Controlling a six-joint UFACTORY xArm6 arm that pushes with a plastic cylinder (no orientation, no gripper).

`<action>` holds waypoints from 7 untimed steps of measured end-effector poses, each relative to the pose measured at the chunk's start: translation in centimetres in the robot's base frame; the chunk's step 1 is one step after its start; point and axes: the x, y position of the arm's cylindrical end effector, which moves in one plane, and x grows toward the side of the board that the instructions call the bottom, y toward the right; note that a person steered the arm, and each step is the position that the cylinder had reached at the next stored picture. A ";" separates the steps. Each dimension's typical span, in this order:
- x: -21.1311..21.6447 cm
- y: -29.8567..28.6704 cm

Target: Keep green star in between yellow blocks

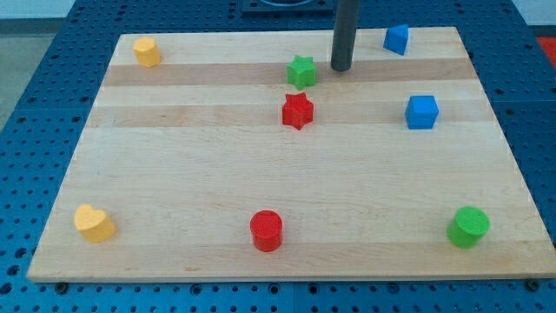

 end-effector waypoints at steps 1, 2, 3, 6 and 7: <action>0.0 -1.0; 0.0 -4.7; 0.7 -7.1; 1.5 -9.5; 1.8 -11.4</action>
